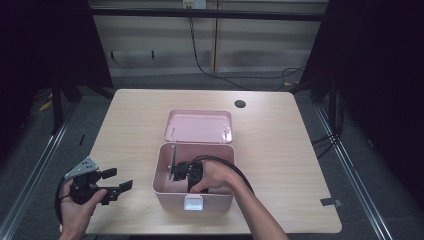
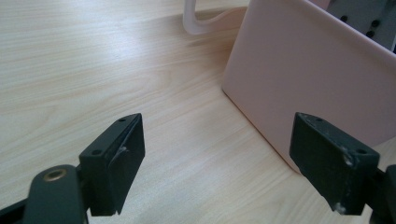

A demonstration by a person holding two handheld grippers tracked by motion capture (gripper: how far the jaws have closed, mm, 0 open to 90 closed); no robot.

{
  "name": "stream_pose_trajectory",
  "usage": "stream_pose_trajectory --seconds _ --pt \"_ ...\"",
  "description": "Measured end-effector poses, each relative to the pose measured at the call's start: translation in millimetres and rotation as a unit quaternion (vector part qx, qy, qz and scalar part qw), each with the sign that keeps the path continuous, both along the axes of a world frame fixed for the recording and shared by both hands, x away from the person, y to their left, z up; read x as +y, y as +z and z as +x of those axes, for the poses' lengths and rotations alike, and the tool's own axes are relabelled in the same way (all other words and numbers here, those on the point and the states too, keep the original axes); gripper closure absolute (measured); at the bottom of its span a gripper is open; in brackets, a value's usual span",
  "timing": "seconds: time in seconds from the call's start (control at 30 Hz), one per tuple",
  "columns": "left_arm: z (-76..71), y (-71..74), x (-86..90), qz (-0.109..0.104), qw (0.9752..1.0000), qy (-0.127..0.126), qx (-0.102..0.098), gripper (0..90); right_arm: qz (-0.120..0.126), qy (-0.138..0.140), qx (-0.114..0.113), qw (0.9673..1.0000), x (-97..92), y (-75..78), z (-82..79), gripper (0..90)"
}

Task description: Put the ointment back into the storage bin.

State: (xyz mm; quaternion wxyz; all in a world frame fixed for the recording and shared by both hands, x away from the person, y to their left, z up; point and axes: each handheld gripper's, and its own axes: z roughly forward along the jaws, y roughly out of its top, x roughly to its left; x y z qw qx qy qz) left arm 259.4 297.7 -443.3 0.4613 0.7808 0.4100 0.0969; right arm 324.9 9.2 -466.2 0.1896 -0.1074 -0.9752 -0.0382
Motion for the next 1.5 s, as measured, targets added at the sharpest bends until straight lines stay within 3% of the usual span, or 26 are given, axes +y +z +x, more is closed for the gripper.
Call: stream_pose_trajectory --seconds 0.47,0.9,0.97,1.2,1.5 --pt "0.0 0.2 0.3 0.001 1.0 0.0 -0.001 18.3 0.011 -0.007 -0.006 0.9999 0.7 6.2 0.7 62.0" --pt "0.0 -0.2 -0.4 0.002 1.0 0.001 0.0 18.3 0.042 -0.037 -0.025 0.9981 -10.7 26.8 2.8 60.4" --pt "0.2 -0.2 -0.2 0.003 1.0 0.001 0.0 18.4 0.04 -0.031 -0.027 0.9983 -12.7 28.9 2.2 60.4" --pt "0.1 -0.2 -0.2 0.003 1.0 0.001 -0.001 18.4 0.054 -0.04 -0.049 0.9965 -16.4 44.3 3.0 59.9" --pt "0.1 -0.4 -0.8 0.003 1.0 0.001 0.001 18.3 0.076 -0.059 -0.056 0.9938 -26.1 57.4 2.6 58.0"
